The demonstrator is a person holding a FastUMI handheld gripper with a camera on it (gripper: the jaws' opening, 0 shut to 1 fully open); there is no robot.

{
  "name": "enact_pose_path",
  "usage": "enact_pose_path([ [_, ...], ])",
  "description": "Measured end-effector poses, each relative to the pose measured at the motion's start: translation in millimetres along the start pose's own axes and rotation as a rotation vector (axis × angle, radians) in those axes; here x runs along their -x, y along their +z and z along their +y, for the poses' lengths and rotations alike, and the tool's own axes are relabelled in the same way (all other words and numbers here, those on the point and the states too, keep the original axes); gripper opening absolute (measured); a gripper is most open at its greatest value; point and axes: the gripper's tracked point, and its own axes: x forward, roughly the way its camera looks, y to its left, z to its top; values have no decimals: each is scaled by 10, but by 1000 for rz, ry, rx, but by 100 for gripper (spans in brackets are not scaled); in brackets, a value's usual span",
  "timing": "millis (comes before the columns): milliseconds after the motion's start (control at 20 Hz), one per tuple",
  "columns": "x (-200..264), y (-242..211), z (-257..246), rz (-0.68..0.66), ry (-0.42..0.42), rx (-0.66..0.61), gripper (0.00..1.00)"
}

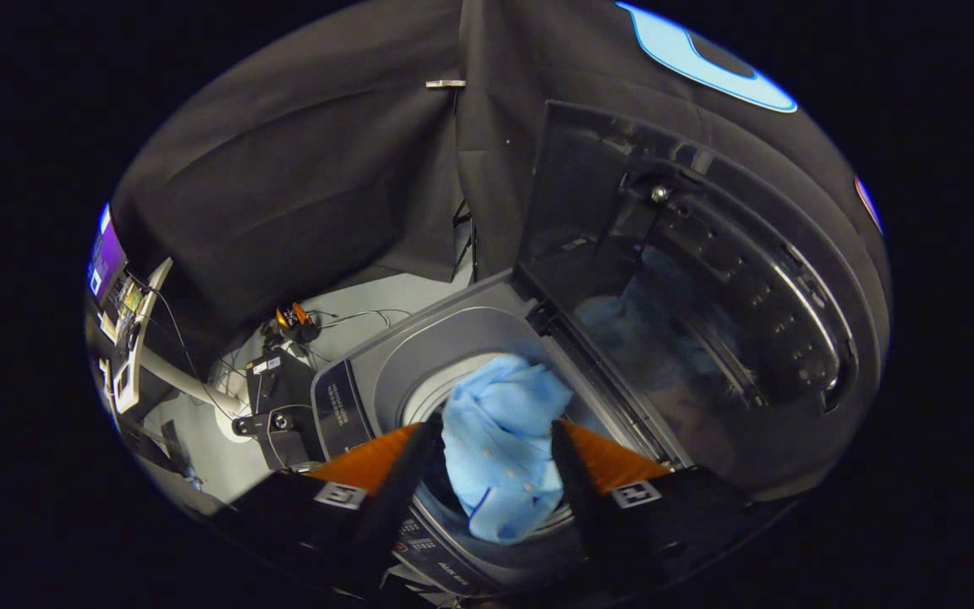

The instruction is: Put the clothes into the washing machine and then close the washing machine lid.

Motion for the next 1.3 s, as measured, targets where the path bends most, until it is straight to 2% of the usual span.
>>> enact_pose_path([
  [100,-10,13,-16,-6,-18,4,100],
  [350,107,250,100,-100,45,-23,100],
  [500,276,522,177,-210,95,-35,100],
  [650,497,877,45,-360,116,-111,100],
  [800,738,1157,-367,-499,52,-231,99],
  [1000,1185,1370,-1127,-657,-35,-489,99],
  [1100,1354,1272,-1526,-700,-92,-586,99],
  [1300,1308,1016,-2007,-693,-215,-680,99],
])
